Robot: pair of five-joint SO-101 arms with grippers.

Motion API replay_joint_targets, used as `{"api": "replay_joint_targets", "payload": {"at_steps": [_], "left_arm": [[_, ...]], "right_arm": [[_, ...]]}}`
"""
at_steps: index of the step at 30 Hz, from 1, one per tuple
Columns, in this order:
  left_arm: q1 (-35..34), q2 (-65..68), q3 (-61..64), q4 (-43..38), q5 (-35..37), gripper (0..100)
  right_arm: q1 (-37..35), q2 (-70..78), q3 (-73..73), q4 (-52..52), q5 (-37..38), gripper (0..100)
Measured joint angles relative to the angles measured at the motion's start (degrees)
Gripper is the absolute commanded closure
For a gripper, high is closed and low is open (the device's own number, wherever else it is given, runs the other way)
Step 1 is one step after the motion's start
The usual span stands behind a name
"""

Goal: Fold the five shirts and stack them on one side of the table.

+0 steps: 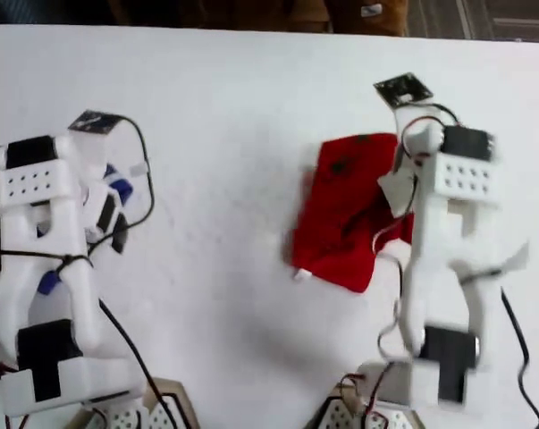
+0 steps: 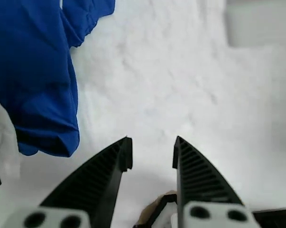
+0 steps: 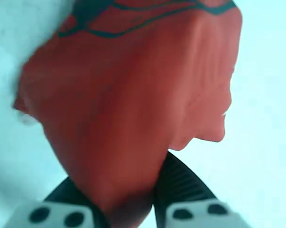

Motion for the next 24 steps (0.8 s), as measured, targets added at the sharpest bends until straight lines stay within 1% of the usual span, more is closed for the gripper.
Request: {"api": "replay_joint_targets", "payload": {"at_steps": [4,8,12,15,18,24], "left_arm": [[-0.1,0.0,4.1,-1.6,1.3,85],[0.0,0.0,8.3,-2.5,1.3,85],[0.0,0.0,9.8,-2.7,1.3,85],[0.0,0.0,9.8,-2.7,1.3,85],[-0.1,0.0,9.8,-2.7,1.3,85],[-0.1,0.0,10.0,-2.7,1.3,85]], "right_arm": [[0.0,-14.7,0.0,6.8,0.0,98.1],[0.0,-29.7,0.0,8.4,0.3,98.0],[-1.6,-43.7,1.2,8.0,5.5,98.0],[-5.2,-52.0,6.0,4.7,8.1,98.0],[-8.4,-58.5,13.5,-1.4,8.4,98.0],[-13.4,-66.0,29.2,-19.9,8.5,98.0]]}}
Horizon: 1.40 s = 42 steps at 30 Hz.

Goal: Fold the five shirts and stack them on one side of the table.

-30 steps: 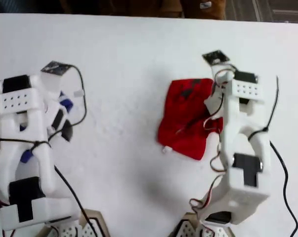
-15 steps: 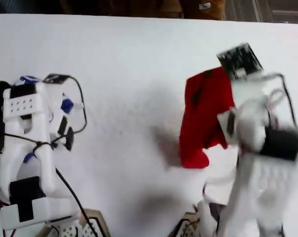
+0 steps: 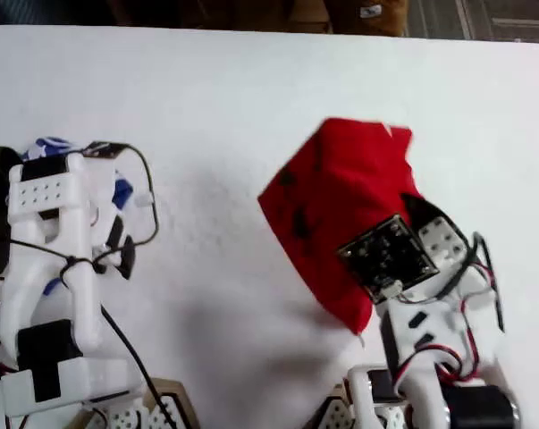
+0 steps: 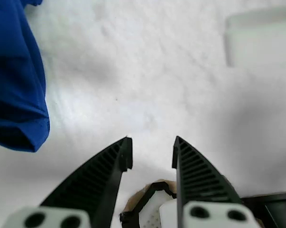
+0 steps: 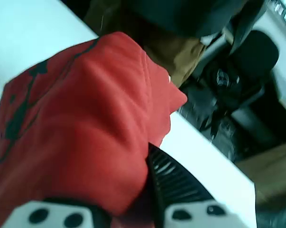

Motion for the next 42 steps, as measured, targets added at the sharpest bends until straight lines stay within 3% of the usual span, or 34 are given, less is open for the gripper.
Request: {"api": "replay_joint_targets", "payload": {"at_steps": [7,12,21,30,36,42], "left_arm": [[0.1,0.0,0.0,-0.1,0.0,85],[0.1,0.0,0.0,-0.1,0.0,84],[0.1,0.0,0.0,-0.1,0.0,84],[0.1,0.0,0.0,-0.1,0.0,84],[0.1,0.0,0.0,-0.1,0.0,84],[0.1,0.0,0.0,-0.1,0.0,84]], "right_arm": [[-1.2,-0.7,21.5,-22.2,-2.4,97.8],[-1.1,-0.7,30.0,-24.4,-2.7,97.8],[-1.0,2.0,31.2,-6.6,-2.9,97.8],[-0.5,26.5,30.8,2.7,1.1,97.8],[-0.5,44.2,20.0,13.1,3.8,98.0],[-0.5,45.8,2.7,20.7,-1.0,98.0]]}}
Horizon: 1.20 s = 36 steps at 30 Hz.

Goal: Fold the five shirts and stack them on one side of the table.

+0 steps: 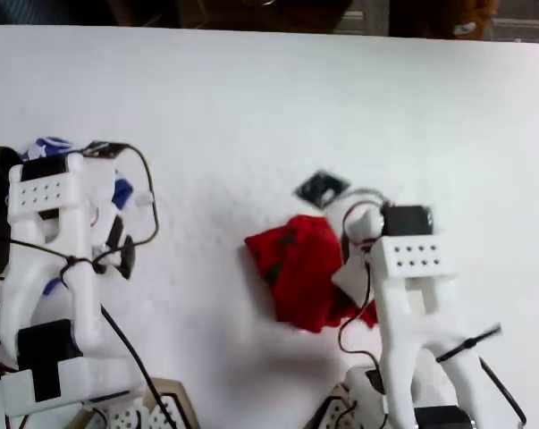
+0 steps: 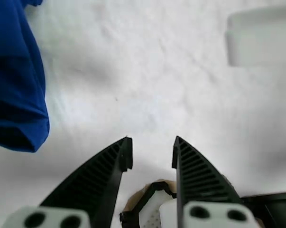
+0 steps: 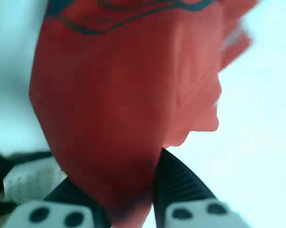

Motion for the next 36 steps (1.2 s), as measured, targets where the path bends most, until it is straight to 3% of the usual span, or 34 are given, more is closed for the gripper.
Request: {"api": "replay_joint_targets", "payload": {"at_steps": [10,19,24,27,31,36], "left_arm": [[0.0,0.0,0.0,0.0,0.0,84],[0.0,0.0,1.5,-1.6,0.0,84],[5.1,-0.1,7.7,-5.5,0.0,84],[9.7,-0.2,10.3,-7.9,0.0,83],[13.6,-0.2,10.7,-9.7,0.1,75],[17.7,-0.2,10.7,-11.3,2.1,74]], "right_arm": [[-1.3,0.5,-7.8,-3.8,-1.9,97.8],[-11.0,-1.3,-6.2,-3.4,-5.8,98.0],[-14.9,-1.0,2.1,-16.8,-6.3,97.8],[-16.3,-0.4,2.9,-19.2,-6.0,97.8],[-16.2,-0.4,2.9,-23.5,-5.9,97.8],[-15.3,-0.4,1.6,-24.5,-2.9,95.6]]}}
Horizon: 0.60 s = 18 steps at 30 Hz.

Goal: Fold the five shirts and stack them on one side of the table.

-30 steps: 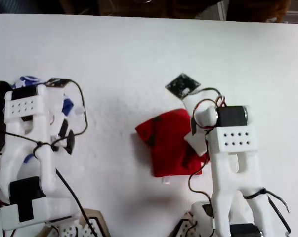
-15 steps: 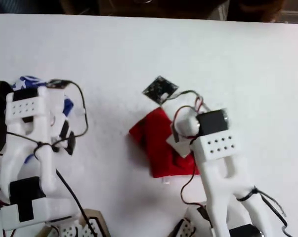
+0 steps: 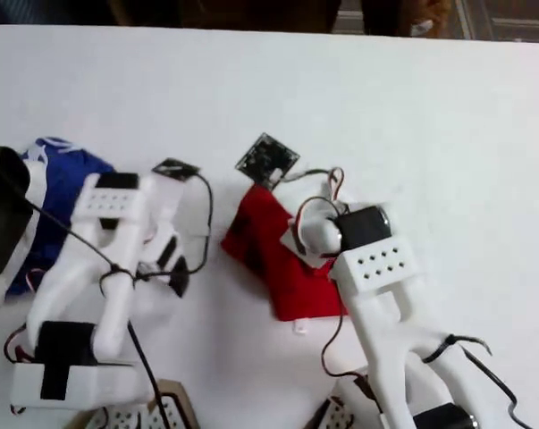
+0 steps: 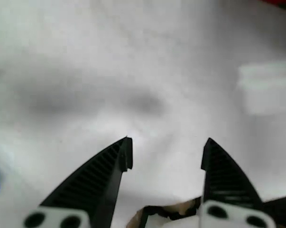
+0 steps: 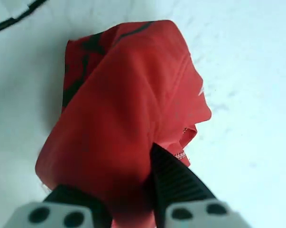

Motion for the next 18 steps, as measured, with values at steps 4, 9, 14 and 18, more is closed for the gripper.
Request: {"api": "replay_joint_targets", "payload": {"at_steps": [4,9,14,18], "left_arm": [[4.1,0.0,0.0,-3.9,1.4,73],[7.6,0.0,-0.2,-8.3,1.5,73],[9.4,0.0,-7.1,-9.4,1.5,73],[12.4,0.4,-13.4,-13.0,1.2,73]], "right_arm": [[1.2,0.0,0.0,3.2,3.5,81.8],[5.8,0.0,0.0,8.4,7.6,69.3],[13.4,-1.2,0.0,12.2,8.6,69.0],[21.3,-5.2,0.0,12.8,8.8,69.0]]}}
